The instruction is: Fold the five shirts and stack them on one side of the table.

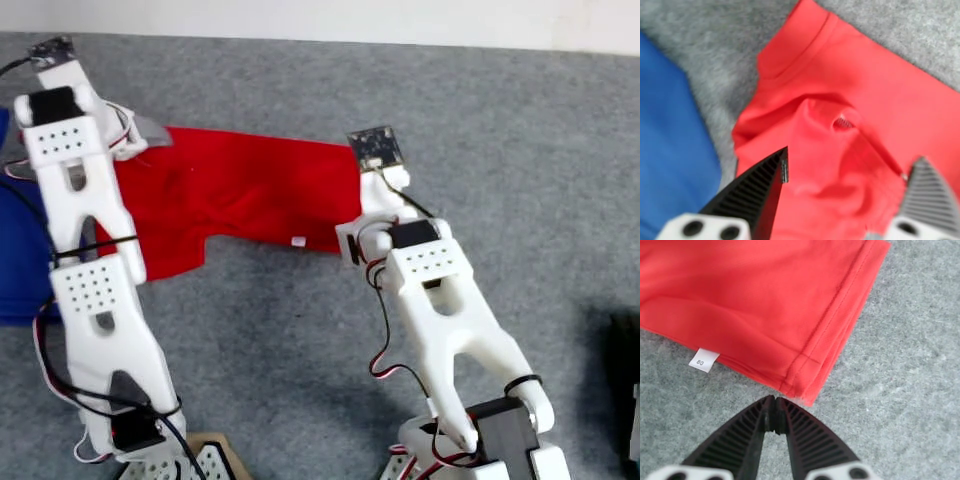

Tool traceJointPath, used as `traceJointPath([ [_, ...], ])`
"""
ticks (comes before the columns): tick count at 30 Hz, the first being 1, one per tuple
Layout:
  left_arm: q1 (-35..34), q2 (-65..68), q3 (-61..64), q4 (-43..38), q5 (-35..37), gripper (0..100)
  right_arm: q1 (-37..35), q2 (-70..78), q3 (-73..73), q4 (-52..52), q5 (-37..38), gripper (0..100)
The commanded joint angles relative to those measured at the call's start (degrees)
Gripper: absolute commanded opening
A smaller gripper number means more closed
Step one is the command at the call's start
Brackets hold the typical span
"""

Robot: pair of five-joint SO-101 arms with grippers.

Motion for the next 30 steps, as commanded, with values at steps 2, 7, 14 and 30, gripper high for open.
traceJointPath([
  [2, -0.13, -20.97, 21.49, 0.44, 0.35, 21, -0.48, -2.07, -0.22, -0.92, -0.35, 0.9],
  [7, 0.57, -35.56, 43.03, 0.18, 0.18, 18, -0.48, -2.07, -0.22, -0.92, -0.35, 0.9],
  [14, -2.77, -44.18, 69.14, -10.37, 0.26, 18, -0.48, -2.07, -0.22, -0.92, -0.35, 0.9],
  [30, -10.77, -51.21, 99.65, -39.74, -8.18, 18, -0.48, -1.98, -0.22, -0.92, -0.35, 0.9],
])
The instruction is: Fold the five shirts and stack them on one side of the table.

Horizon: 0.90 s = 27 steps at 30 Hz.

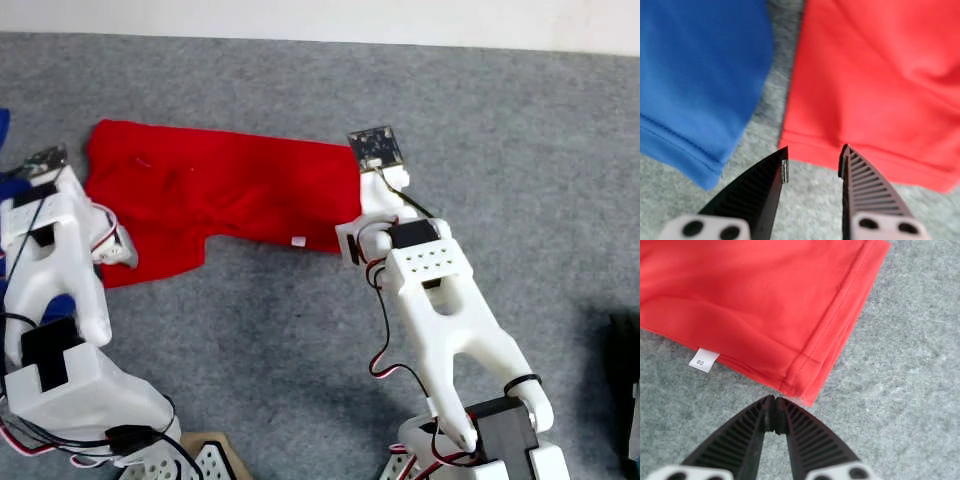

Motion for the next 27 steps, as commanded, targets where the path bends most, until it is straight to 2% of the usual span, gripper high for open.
traceJointPath([
  [1, -1.89, -2.86, 3.74, -6.42, -0.35, 18, -0.48, -1.98, -0.22, -0.92, -0.35, 0.9],
  [8, -1.71, -2.77, 8.31, -13.36, -0.35, 18, -0.48, -1.98, -0.22, -0.92, -0.35, 0.9],
  [16, -1.71, -2.77, 15.52, -25.41, -0.35, 18, -0.57, -1.98, -0.22, -0.92, -0.35, 0.9],
  [19, -1.54, -2.77, 16.13, -25.76, -0.18, 17, -0.57, -1.98, -0.22, -0.92, -0.53, 0.9],
  [24, -0.31, -3.38, 16.04, -25.76, -0.09, 0, -0.57, -1.98, -0.22, -0.92, -0.62, 0.9],
  [27, 1.19, -3.47, 15.96, -25.76, -0.09, 1, -0.57, -1.98, -0.22, -0.92, -0.62, 0.9],
])
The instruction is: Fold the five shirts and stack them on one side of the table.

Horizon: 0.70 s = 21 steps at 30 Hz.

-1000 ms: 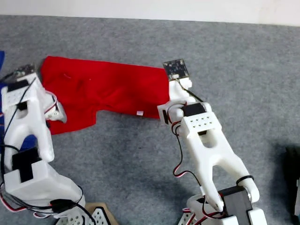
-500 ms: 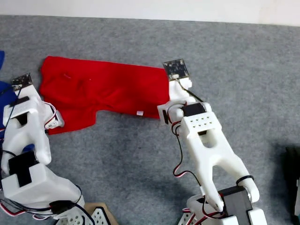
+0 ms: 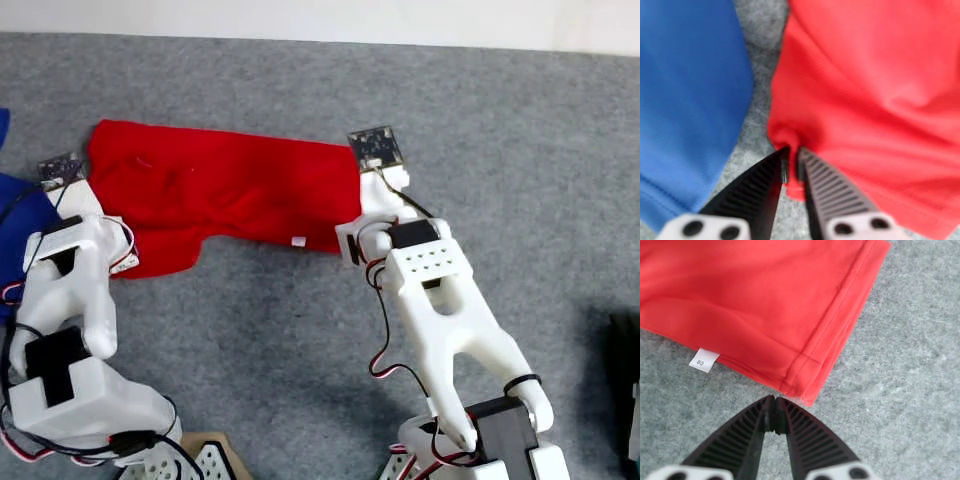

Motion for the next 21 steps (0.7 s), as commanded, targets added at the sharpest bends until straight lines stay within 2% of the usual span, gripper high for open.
traceJointPath([
  [1, 1.01, -0.84, -0.22, -0.7, -0.09, 1, -0.57, -1.98, -0.22, -0.92, -0.62, 0.9],
  [10, 5.76, -13.85, -1.19, 4.22, 0.09, 1, -0.57, -1.98, -0.22, -0.92, -0.53, 0.9],
  [13, 6.55, -18.68, -2.77, 4.13, 5.89, 1, -0.57, -1.98, -0.22, -0.92, -0.53, 0.9],
  [16, 6.81, -18.07, -7.96, 5.98, 10.99, 1, -0.57, -1.98, -0.22, -0.92, -0.53, 0.9],
  [21, 8.75, -7.34, -21.67, 11.87, 11.43, 1, -0.57, -1.98, -0.13, -0.92, -0.53, 0.9],
])
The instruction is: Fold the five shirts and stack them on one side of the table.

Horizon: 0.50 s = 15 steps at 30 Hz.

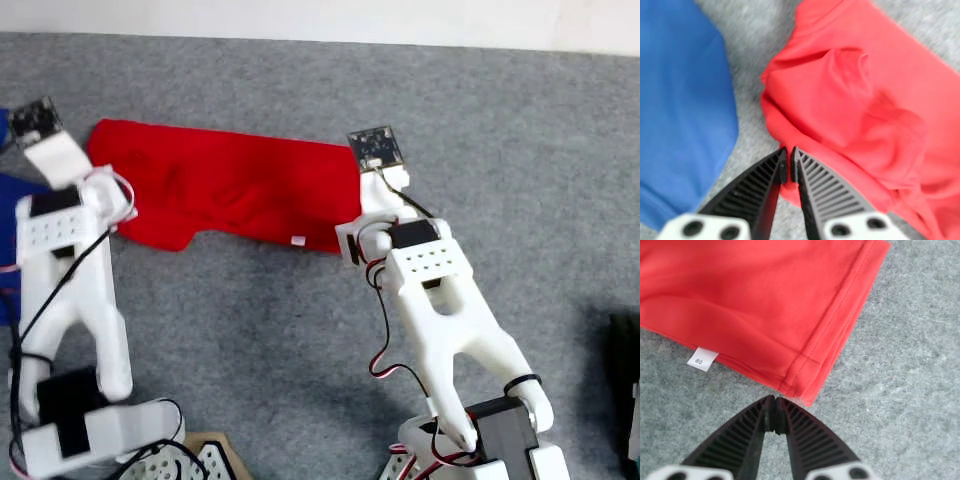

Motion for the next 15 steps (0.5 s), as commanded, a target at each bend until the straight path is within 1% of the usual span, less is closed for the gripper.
traceJointPath([
  [1, 2.24, 9.45, -15.08, 4.92, 1.14, 1, -0.57, -1.98, -0.13, -0.92, -0.44, 0.9],
  [7, 3.65, 26.86, -36.7, 10.37, 1.14, 1, -0.57, -1.98, -0.13, -0.92, -0.35, 0.9],
  [15, 7.16, 44.62, -63.52, 18.2, 1.23, 1, -0.57, -1.98, 0.66, -1.01, -0.35, 0.9],
])
